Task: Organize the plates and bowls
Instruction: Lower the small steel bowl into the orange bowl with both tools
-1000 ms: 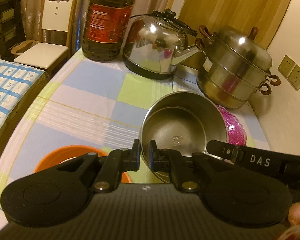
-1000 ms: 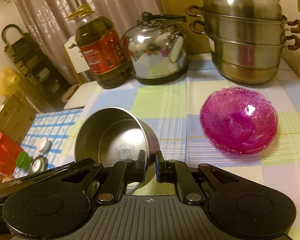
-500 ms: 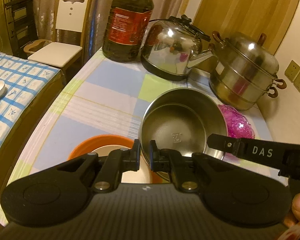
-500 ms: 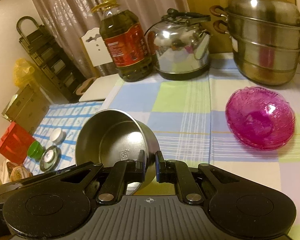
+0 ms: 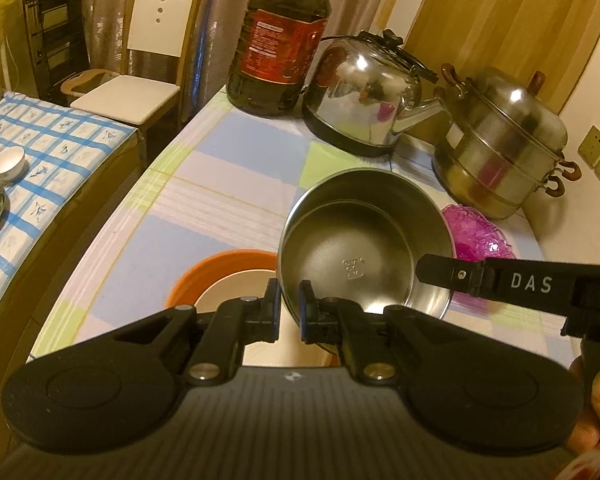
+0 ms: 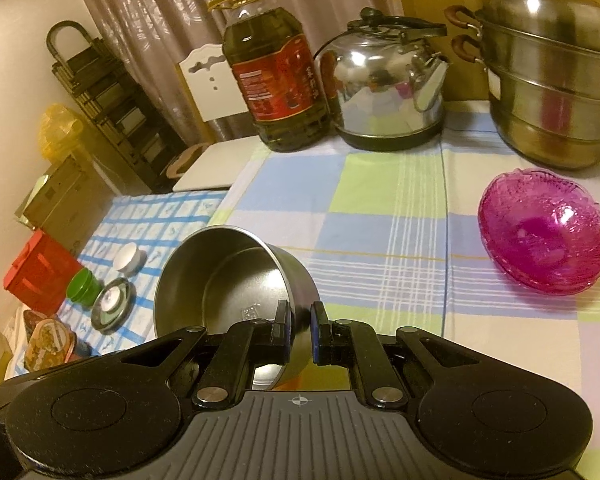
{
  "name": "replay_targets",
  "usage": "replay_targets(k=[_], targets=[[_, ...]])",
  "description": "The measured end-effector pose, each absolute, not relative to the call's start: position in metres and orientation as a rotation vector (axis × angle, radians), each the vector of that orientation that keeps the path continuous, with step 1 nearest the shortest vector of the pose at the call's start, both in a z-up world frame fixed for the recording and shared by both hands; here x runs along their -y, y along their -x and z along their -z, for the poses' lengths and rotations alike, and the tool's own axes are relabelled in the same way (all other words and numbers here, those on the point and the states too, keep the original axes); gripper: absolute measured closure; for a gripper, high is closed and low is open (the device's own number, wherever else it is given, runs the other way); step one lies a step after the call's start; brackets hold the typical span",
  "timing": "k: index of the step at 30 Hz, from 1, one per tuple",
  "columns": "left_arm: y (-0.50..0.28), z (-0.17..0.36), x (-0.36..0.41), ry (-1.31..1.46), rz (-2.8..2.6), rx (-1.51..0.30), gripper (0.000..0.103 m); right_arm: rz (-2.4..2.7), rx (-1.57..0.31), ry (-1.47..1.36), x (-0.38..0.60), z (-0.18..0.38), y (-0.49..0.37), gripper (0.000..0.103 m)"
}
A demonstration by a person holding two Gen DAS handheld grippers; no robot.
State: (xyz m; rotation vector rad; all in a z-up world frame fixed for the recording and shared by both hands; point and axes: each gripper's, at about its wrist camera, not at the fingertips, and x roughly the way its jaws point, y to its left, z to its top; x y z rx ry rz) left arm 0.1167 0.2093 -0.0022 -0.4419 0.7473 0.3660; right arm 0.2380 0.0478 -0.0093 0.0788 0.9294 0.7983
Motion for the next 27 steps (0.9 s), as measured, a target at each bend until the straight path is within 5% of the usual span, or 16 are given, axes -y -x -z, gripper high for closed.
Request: replay_targets(k=[27], targets=[[-0.085, 0.034, -0.241, 0.475, -0.438, -0.833, 0.096, -0.858, -1.074, 0.001, -0.093, 0.048, -0.219, 0.093]])
